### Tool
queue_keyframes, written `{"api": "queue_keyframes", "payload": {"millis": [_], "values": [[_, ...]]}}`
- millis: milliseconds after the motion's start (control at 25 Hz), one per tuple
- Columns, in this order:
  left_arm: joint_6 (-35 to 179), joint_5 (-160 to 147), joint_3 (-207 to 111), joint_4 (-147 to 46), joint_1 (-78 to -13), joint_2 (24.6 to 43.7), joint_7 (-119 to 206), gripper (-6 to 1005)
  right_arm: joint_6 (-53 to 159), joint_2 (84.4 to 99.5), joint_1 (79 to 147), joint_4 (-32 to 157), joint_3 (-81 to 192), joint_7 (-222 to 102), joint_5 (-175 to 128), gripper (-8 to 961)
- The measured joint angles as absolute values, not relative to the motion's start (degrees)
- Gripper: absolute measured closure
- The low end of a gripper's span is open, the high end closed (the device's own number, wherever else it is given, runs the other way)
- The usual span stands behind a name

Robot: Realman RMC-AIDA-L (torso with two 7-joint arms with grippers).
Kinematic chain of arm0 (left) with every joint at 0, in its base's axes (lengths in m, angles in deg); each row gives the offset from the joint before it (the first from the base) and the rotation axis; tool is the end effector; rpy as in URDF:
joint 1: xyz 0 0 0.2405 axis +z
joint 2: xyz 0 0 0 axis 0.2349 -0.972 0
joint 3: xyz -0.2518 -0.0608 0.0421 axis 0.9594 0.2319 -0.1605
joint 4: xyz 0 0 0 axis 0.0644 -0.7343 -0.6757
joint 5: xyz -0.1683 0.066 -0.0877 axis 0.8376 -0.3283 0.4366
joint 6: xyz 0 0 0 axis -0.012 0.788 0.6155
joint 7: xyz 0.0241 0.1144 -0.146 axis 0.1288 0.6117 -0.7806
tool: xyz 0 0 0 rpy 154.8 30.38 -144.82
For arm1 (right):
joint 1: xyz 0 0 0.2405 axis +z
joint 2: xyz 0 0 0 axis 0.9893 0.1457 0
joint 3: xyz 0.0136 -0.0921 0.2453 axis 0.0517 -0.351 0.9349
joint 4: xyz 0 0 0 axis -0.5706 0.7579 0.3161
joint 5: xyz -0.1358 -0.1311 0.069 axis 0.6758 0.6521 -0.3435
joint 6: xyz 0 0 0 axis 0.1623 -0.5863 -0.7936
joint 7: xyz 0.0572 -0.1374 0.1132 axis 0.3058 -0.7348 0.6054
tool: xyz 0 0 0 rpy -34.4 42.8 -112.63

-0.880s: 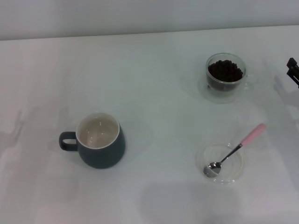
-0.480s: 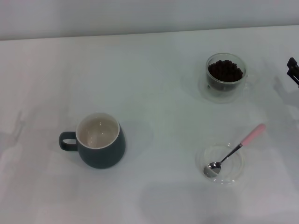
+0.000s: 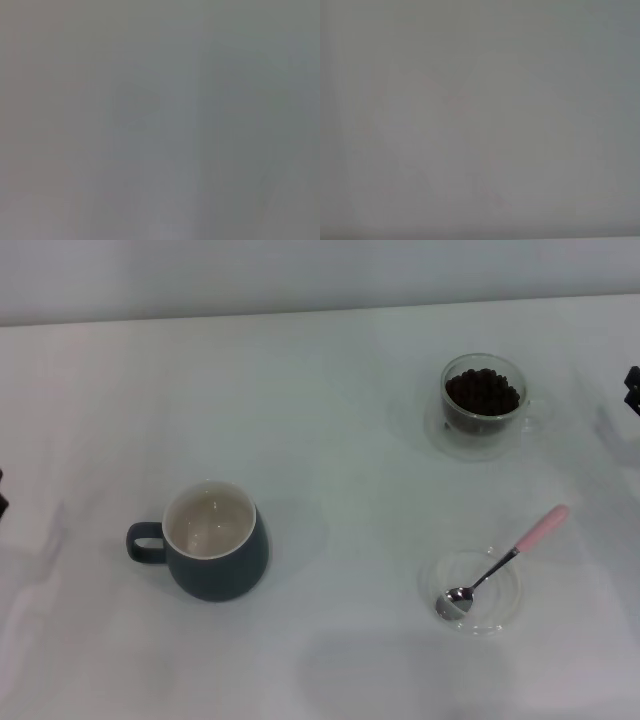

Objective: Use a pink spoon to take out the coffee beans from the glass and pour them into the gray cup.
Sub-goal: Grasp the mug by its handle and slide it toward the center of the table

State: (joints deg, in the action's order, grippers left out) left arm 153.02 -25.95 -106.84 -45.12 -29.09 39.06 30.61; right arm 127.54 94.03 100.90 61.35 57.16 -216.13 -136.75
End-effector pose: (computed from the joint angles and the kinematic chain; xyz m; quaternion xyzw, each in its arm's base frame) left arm -0.3418 0.2753 -0.0168 -0.7207 -0.1980 -0.3275 0.5780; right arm 0.4114 0.3263 0.0331 -0.6688 0.3277 0.2555 0.6164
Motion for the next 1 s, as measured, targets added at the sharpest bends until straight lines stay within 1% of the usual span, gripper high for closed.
{"api": "queue_keyframes", "payload": {"millis": [200,360,1000], "values": [[154.75,-30.74,-106.84,-45.08,-26.01,39.16,31.94,213,127.57,93.99,100.78,62.51,57.41,-215.89,-136.91,97],[154.83,-32.9,-106.83,-44.05,-25.17,39.31,31.95,213,127.64,93.99,100.9,63.17,57.46,-215.8,-136.97,97],[150.67,-43.03,-106.84,-41.86,-29.71,39.34,31.94,213,128.39,93.99,101.17,63.48,57.72,-215.69,-136.97,98]]}}
